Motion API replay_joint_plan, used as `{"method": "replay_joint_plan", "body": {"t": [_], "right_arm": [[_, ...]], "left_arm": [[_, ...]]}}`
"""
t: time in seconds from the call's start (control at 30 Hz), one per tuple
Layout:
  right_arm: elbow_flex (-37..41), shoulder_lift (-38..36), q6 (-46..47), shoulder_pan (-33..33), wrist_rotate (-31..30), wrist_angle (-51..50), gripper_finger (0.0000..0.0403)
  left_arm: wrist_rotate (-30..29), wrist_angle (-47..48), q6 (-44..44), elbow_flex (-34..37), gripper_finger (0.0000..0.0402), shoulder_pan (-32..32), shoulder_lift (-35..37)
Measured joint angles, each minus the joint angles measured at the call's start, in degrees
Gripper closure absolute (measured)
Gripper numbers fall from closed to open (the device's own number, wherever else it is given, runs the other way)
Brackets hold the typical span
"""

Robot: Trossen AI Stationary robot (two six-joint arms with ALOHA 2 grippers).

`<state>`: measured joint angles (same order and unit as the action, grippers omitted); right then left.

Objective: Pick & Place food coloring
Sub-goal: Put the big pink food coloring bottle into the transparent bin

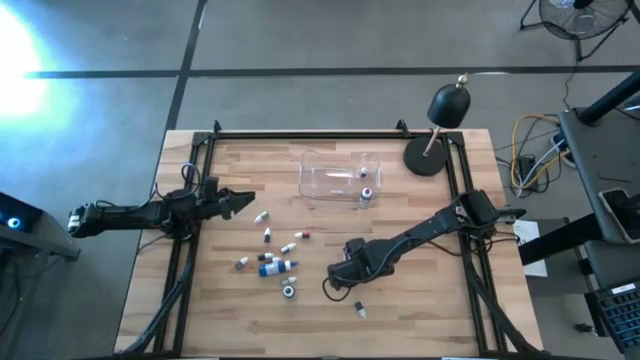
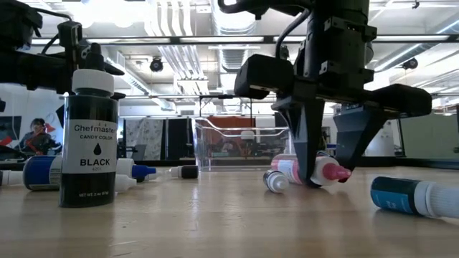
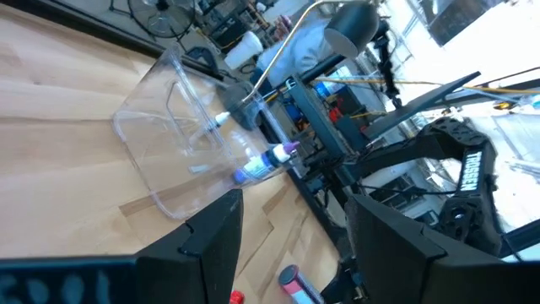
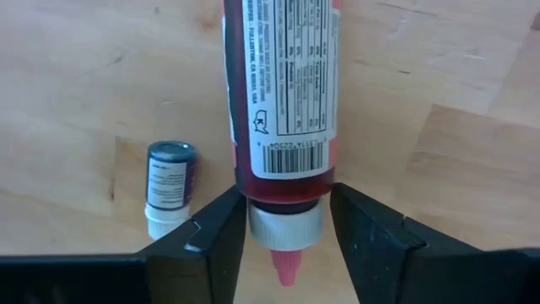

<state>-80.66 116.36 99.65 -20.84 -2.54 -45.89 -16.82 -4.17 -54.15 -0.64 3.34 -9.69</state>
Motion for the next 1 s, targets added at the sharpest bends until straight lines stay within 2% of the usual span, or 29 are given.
{"method": "replay_joint_plan", "body": {"t": [0.2,0.43,0.5,0.57,0.63,0.7,0.83,1.0], "right_arm": [[-0.6,-0.1,-4.6,0.0,0.0,-0.2,0.0303],[-1.6,-5.3,-9.7,0.7,-0.3,-4.6,0.0306],[-1.6,-8.6,-11.1,2.0,2.2,-6.6,0.0306],[-1.6,-11.8,-13.3,4.2,8.8,-9.7,0.0305],[-1.6,-13.7,-15.8,6.6,18.6,-14.2,0.0302],[-1.5,-14.4,-19.5,8.6,28.3,-19.3,0.0301],[-1.3,-14.9,-27.8,10.4,43.0,-29.9,0.0299],[1.4,-13.5,-36.9,10.2,54.1,-37.8,0.0298]], "left_arm": [[-2.7,-2.1,-0.6,0.0,0.0216,0.0,0.0],[-2.7,-5.0,-2.6,0.0,0.0216,0.0,0.0],[-2.7,-5.0,-3.0,0.0,0.0216,0.0,0.0],[-2.6,-4.9,-3.0,0.0,0.0216,0.0,0.0],[-2.5,-4.8,-3.0,0.0,0.0216,0.0,0.0],[-2.3,-4.8,-3.0,0.0,0.0216,0.0,0.0],[-2.1,-4.0,-3.1,0.0,0.0216,0.0,-0.1],[-1.0,-1.8,-3.1,0.0,0.0216,0.0,-0.3]]}}
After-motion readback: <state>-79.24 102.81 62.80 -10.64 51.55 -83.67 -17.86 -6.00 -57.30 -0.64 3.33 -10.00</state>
